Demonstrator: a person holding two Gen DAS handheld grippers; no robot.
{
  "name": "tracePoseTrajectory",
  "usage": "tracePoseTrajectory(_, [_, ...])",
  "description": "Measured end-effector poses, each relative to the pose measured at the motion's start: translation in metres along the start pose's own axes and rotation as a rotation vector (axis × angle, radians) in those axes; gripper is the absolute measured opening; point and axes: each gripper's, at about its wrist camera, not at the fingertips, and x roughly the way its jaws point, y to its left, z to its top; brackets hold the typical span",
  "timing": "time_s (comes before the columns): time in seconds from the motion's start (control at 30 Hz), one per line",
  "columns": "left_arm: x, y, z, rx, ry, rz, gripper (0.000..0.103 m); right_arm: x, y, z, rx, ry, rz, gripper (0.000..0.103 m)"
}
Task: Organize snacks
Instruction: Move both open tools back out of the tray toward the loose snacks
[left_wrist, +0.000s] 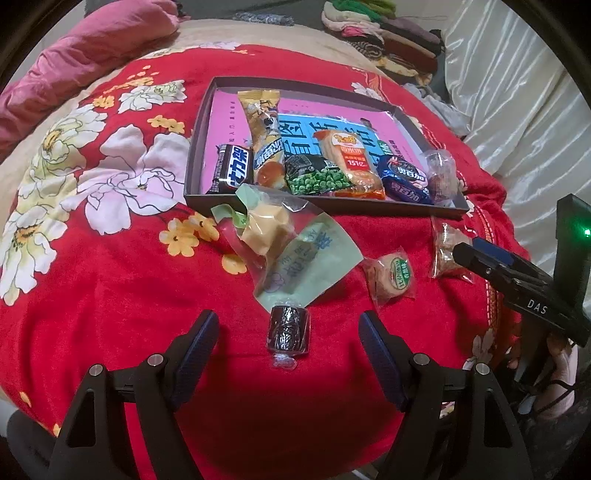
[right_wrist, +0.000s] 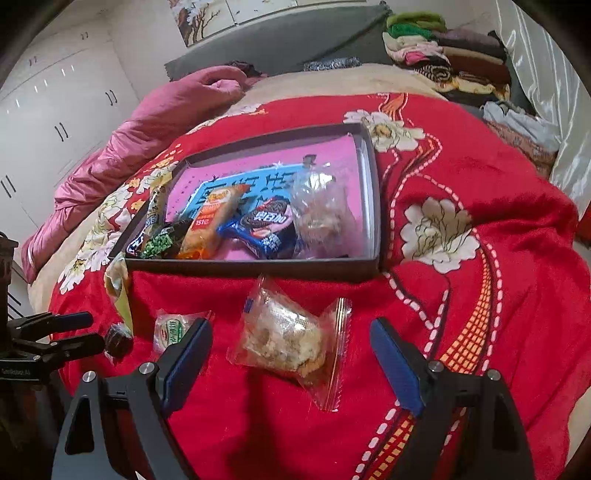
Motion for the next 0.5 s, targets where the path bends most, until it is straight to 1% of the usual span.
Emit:
tracePoseTrajectory(0.23, [0.008, -0.002, -0.002, 0.008, 0.012, 0.007, 0.079, 0.017, 0.001, -0.002, 0.024, 0.039, 0.029, 0.086])
tracePoseTrajectory(0.3, [0.010, -0.002, -0.003, 0.009, 0.016, 0.010, 0.079, 0.020, 0.001, -0.001, 0.026, 0.041, 0.029, 0.081])
tracePoseTrajectory(0.37, [0.012, -0.003, -0.003, 0.011, 0.021, 0.011, 0.079, 0.023, 0.002, -0.001, 0.026, 0.037, 0.030, 0.078])
tracePoseTrajectory(0.43, [0.015, -0.004, -0.003, 0.011, 0.024, 0.013, 0.079, 0.026, 0.005, 0.000, 0.007, 0.037, 0.028, 0.076])
tracePoseTrajectory(0.47, [0.015, -0.005, -0.003, 0.012, 0.025, 0.013, 0.079, 0.028, 0.007, 0.000, -0.012, 0.042, 0.016, 0.073])
tracePoseTrajectory(0.5, [0.016, -0.005, -0.003, 0.014, 0.024, 0.013, 0.079, 0.031, 0.010, -0.001, -0.031, 0.050, 0.003, 0.072])
